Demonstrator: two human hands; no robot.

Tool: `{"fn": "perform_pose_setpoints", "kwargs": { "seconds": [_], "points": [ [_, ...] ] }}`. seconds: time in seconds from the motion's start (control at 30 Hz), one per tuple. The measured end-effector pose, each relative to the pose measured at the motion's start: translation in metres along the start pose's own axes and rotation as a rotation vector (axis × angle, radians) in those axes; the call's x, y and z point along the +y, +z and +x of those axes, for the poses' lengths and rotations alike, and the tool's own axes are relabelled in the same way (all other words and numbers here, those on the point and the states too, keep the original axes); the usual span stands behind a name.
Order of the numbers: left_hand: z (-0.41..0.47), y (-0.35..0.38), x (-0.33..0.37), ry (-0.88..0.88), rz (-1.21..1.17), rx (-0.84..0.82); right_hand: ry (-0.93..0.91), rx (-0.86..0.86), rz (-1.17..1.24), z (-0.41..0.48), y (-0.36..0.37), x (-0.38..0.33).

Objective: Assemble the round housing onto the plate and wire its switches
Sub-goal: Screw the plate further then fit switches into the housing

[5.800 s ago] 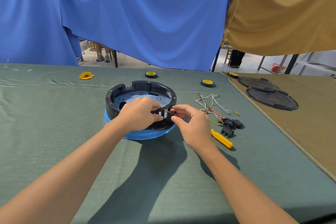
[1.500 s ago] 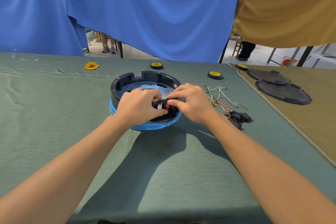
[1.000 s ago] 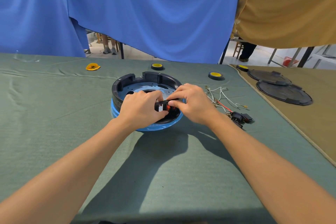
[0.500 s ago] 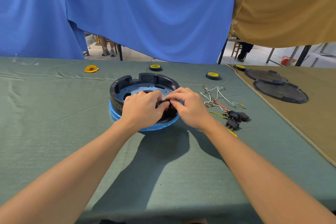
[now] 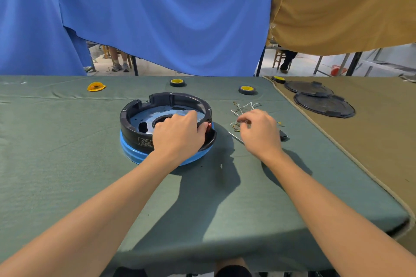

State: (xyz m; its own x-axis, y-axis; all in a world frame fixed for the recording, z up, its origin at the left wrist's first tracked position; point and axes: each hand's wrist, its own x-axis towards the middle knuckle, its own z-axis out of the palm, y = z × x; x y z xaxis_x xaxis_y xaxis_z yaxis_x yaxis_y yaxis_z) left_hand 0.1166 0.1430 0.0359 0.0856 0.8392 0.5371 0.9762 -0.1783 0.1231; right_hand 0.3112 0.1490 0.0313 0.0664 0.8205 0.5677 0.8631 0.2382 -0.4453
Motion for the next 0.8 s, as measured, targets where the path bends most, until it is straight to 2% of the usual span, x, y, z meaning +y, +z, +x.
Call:
{"fn": "perform_pose_setpoints", "kwargs": {
  "seconds": [0.1, 0.2, 0.5, 0.57, 0.67, 0.8],
  "points": [
    [-0.003, 0.0, 0.002, 0.028, 0.003, 0.003, 0.16, -0.056, -0.188, -0.006, -0.011, 0.022],
    [-0.005, 0.001, 0.0, 0.06, 0.022, -0.005, 0.243, -0.118, -0.29, -0.015, -0.016, 0.032],
    [-0.002, -0.001, -0.013, 0.062, -0.009, -0.07, 0.254, -0.211, -0.224, -0.014, -0.015, 0.028],
    [-0.001, -0.002, -0.016, 0.044, -0.026, -0.089, 0.23, -0.14, -0.166, -0.013, -0.015, 0.026],
    [0.0, -0.004, -0.018, 0.026, -0.046, -0.096, 0.16, -0.012, 0.047, -0.013, -0.016, 0.015],
    [0.0, -0.007, -0.02, 0.039, -0.069, -0.123, 0.163, -0.086, 0.37, -0.013, -0.009, -0.011]
  ]
}}
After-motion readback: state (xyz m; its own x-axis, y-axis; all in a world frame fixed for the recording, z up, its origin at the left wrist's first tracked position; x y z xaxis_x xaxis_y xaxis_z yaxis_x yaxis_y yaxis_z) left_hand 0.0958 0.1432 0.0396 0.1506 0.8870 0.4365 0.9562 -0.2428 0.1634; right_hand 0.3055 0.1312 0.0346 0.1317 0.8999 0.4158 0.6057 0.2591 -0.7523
